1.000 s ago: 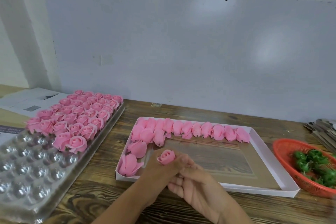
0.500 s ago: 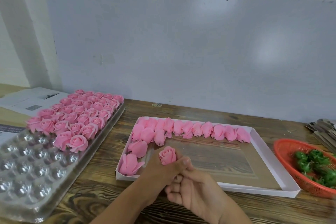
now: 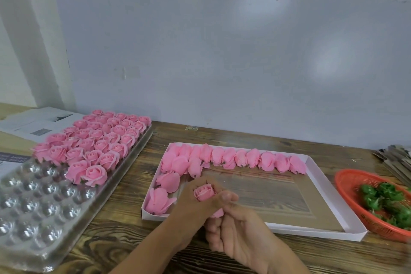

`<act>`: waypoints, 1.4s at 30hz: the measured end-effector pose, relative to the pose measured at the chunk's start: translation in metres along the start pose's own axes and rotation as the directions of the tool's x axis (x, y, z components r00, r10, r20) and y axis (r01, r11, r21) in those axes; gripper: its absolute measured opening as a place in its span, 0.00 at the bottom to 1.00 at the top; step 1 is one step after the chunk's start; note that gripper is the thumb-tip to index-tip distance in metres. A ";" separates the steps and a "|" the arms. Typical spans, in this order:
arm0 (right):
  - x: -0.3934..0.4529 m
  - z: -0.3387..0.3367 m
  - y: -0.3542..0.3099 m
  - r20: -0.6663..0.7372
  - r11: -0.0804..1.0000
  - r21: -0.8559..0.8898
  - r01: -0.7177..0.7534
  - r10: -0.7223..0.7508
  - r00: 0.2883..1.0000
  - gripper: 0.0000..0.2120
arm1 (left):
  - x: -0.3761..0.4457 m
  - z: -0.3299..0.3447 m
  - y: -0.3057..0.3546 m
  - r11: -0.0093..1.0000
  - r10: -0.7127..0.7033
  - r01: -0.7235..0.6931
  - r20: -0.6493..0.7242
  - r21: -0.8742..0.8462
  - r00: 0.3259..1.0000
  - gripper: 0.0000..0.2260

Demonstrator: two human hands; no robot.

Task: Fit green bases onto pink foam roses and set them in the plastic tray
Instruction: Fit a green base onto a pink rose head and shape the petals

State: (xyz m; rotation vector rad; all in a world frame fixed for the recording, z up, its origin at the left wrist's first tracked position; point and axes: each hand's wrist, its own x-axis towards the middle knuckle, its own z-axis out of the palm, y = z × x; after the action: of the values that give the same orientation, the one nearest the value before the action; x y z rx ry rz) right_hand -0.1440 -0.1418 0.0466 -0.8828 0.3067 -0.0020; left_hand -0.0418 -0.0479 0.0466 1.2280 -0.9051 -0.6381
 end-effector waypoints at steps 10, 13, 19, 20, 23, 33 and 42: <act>0.006 -0.005 0.001 -0.050 0.981 -0.047 0.189 -0.192 0.980 0.23 | 0.004 0.002 -0.001 0.998 -0.009 0.004 -0.081 -0.063 0.997 0.09; 0.006 -0.010 -0.001 -0.097 0.970 -0.063 0.233 -0.238 0.966 0.22 | 0.005 0.001 -0.002 0.997 0.023 -0.027 -0.060 -0.067 0.998 0.06; 0.006 -0.015 -0.006 -0.254 0.935 -0.202 0.291 -0.337 0.906 0.21 | 0.006 -0.005 -0.008 0.992 0.078 -0.076 -0.015 0.106 0.997 0.12; 0.006 -0.015 -0.006 -0.283 0.926 -0.236 0.294 -0.355 0.891 0.22 | 0.006 -0.005 -0.009 0.987 0.087 -0.084 -0.011 0.135 0.996 0.13; 0.006 -0.017 -0.004 -0.358 0.897 -0.339 0.284 -0.402 0.843 0.19 | 0.005 -0.004 -0.009 0.981 0.083 -0.082 0.002 0.177 0.997 0.13; -0.001 -0.015 -0.010 -0.374 0.791 -0.558 0.250 -0.509 0.776 0.09 | 0.006 -0.003 -0.014 0.954 0.108 -0.085 -0.064 0.287 0.992 0.14; -0.010 -0.016 -0.015 -0.207 0.729 -0.562 0.390 -0.581 0.787 0.10 | 0.008 -0.005 -0.015 0.973 0.124 -0.113 -0.042 0.200 0.991 0.14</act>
State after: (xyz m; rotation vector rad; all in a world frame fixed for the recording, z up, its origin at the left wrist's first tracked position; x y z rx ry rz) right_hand -0.1556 -0.1621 0.0515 -1.4682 0.4253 -0.6323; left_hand -0.0326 -0.0556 0.0336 1.3496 -1.0062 -0.4247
